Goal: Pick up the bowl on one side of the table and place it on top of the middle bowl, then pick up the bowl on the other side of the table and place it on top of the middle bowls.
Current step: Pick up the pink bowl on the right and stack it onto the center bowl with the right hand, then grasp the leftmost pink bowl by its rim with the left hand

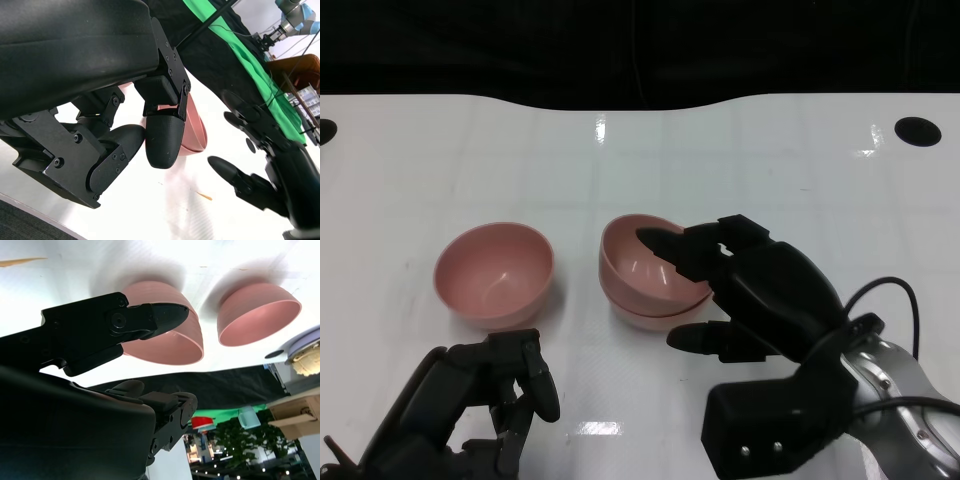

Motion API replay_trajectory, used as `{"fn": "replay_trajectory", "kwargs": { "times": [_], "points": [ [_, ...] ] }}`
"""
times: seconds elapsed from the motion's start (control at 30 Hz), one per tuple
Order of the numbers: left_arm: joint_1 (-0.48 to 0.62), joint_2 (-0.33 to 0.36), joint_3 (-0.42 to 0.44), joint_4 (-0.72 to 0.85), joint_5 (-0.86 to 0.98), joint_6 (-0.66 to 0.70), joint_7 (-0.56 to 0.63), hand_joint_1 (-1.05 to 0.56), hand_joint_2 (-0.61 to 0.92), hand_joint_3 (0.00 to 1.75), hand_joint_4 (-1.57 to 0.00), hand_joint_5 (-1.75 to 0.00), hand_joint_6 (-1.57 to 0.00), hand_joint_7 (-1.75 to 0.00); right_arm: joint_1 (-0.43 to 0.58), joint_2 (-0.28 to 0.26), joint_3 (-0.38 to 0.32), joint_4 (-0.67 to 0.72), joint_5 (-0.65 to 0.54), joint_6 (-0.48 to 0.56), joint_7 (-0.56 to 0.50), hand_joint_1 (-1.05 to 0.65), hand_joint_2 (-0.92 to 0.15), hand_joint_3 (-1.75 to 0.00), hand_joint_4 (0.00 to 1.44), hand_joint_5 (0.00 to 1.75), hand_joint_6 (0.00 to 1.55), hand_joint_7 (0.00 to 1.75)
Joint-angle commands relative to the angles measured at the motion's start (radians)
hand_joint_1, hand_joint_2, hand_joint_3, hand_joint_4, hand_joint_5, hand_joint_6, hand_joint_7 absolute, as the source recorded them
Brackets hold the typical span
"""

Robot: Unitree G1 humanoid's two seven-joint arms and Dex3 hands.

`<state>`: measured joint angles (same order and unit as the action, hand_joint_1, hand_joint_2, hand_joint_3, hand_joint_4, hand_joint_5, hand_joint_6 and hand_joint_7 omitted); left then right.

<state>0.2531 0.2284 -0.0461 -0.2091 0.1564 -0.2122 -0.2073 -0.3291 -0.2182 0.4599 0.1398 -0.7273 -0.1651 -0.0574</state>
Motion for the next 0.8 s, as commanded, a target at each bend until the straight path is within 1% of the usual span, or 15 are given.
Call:
{"fn": "replay_trajectory", "kwargs": {
  "times": [0.03, 0.13, 0.17, 0.23, 0.27, 0.33, 0.37, 0.47, 0.53, 0.6, 0.73, 0.8],
  "points": [
    [-0.005, 0.007, 0.006, 0.004, -0.005, -0.011, 0.008, -0.12, 0.39, 1.43, -0.88, -1.74, -0.81, -1.54, 0.043, -0.03, -0.049, -0.05, 0.045, -0.038, -0.014, -0.59, -0.92, -0.16, 0.01, 0.66, 0.24, 0.03],
    [-0.008, 0.007, 0.008, 0.007, -0.011, -0.012, 0.005, -0.12, 0.39, 1.43, -0.88, -1.74, -0.81, -1.54, 0.088, -0.05, -0.085, -0.086, 0.086, -0.08, -0.014, -0.53, -0.92, -0.15, 0.07, 0.73, 0.31, 0.06],
    [-0.01, 0.007, 0.008, 0.009, -0.014, -0.013, 0.004, -0.13, 0.39, 1.43, -0.88, -1.74, -0.81, -1.54, 0.097, -0.053, -0.094, -0.091, 0.097, -0.093, -0.015, -0.5, -0.92, -0.13, 0.13, 0.76, 0.38, 0.1],
    [-0.012, 0.009, 0.01, 0.01, -0.018, -0.014, 0.002, -0.13, 0.38, 1.43, -0.88, -1.73, -0.81, -1.54, 0.12, -0.06, -0.111, -0.102, 0.117, -0.116, -0.012, -0.48, -0.92, -0.11, 0.15, 0.78, 0.42, 0.11],
    [-0.013, 0.01, 0.011, 0.011, -0.02, -0.014, 0.001, -0.14, 0.38, 1.43, -0.87, -1.73, -0.81, -1.54, 0.136, -0.066, -0.121, -0.11, 0.127, -0.131, -0.012, -0.45, -0.92, -0.11, 0.21, 0.81, 0.46, 0.13],
    [-0.015, 0.011, 0.012, 0.009, -0.02, -0.011, 0.001, -0.14, 0.37, 1.44, -0.87, -1.73, -0.81, -1.54, 0.166, -0.08, -0.14, -0.118, 0.144, -0.17, -0.02, -0.4, -0.92, -0.1, 0.27, 0.83, 0.5, 0.15],
    [-0.017, 0.011, 0.013, 0.012, -0.02, -0.015, 0.002, -0.14, 0.36, 1.45, -0.87, -1.73, -0.81, -1.53, 0.183, -0.087, -0.152, -0.123, 0.154, -0.186, -0.024, -0.37, -0.92, -0.08, 0.32, 0.9, 0.54, 0.18],
    [-0.019, 0.012, 0.014, 0.019, -0.023, -0.027, 0.002, -0.14, 0.35, 1.46, -0.88, -1.72, -0.81, -1.52, 0.215, -0.089, -0.177, -0.131, 0.172, -0.214, -0.026, -0.34, -0.92, -0.08, 0.38, 0.96, 0.59, 0.22],
    [-0.018, 0.012, 0.018, 0.02, -0.029, -0.029, 0.001, -0.14, 0.35, 1.46, -0.88, -1.72, -0.81, -1.51, 0.236, -0.085, -0.193, -0.131, 0.194, -0.242, -0.035, -0.31, -0.92, -0.08, 0.45, 1.01, 0.64, 0.26],
    [-0.017, 0.014, 0.02, 0.021, -0.03, -0.032, 0.0, -0.14, 0.35, 1.46, -0.87, -1.71, -0.81, -1.51, 0.261, -0.083, -0.212, -0.139, 0.23, -0.271, -0.032, -0.26, -0.92, -0.07, 0.5, 1.12, 0.7, 0.35],
    [-0.014, 0.012, 0.025, 0.015, -0.04, -0.028, 0.0, -0.13, 0.36, 1.45, -0.88, -1.71, -0.82, -1.49, 0.312, -0.074, -0.239, -0.176, 0.302, -0.266, 0.004, -0.19, -0.9, -0.12, 0.57, 1.28, 0.7, 0.62],
    [-0.013, 0.014, 0.028, 0.013, -0.044, -0.027, 0.0, -0.13, 0.36, 1.45, -0.88, -1.71, -0.82, -1.49, 0.331, -0.069, -0.248, -0.183, 0.324, -0.274, 0.007, -0.16, -0.89, -0.14, 0.59, 1.31, 0.71, 0.67]
  ]
}}
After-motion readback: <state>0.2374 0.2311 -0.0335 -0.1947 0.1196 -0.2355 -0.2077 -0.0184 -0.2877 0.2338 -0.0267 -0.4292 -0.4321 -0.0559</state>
